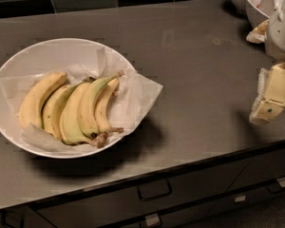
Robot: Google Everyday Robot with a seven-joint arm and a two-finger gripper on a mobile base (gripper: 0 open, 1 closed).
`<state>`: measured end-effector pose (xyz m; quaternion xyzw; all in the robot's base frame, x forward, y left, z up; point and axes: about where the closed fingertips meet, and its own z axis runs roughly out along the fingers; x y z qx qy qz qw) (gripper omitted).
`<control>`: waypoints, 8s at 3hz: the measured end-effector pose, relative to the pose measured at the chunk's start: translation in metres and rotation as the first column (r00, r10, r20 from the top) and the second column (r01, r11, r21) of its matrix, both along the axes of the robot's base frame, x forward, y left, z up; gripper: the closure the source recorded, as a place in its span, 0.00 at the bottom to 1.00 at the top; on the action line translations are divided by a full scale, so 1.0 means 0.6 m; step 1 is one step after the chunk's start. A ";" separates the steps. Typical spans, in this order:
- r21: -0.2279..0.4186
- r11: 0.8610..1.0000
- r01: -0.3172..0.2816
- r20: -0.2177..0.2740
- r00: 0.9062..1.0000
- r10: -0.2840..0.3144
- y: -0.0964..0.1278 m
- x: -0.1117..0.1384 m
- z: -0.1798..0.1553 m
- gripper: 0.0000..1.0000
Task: Pick banana from white bowl
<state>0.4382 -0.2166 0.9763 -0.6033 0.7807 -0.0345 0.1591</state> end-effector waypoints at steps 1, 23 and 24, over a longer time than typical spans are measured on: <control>0.000 1.000 0.000 0.000 1.000 0.000 0.000 0.000 0.000 0.00; 0.096 0.431 -0.897 -0.097 0.423 0.901 0.523 0.106 -0.102 0.31; 0.092 0.431 -0.897 -0.112 0.421 0.900 0.528 0.109 -0.103 0.31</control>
Offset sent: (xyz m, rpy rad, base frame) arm 0.0071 0.0306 0.0007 0.0022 -0.0055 0.1073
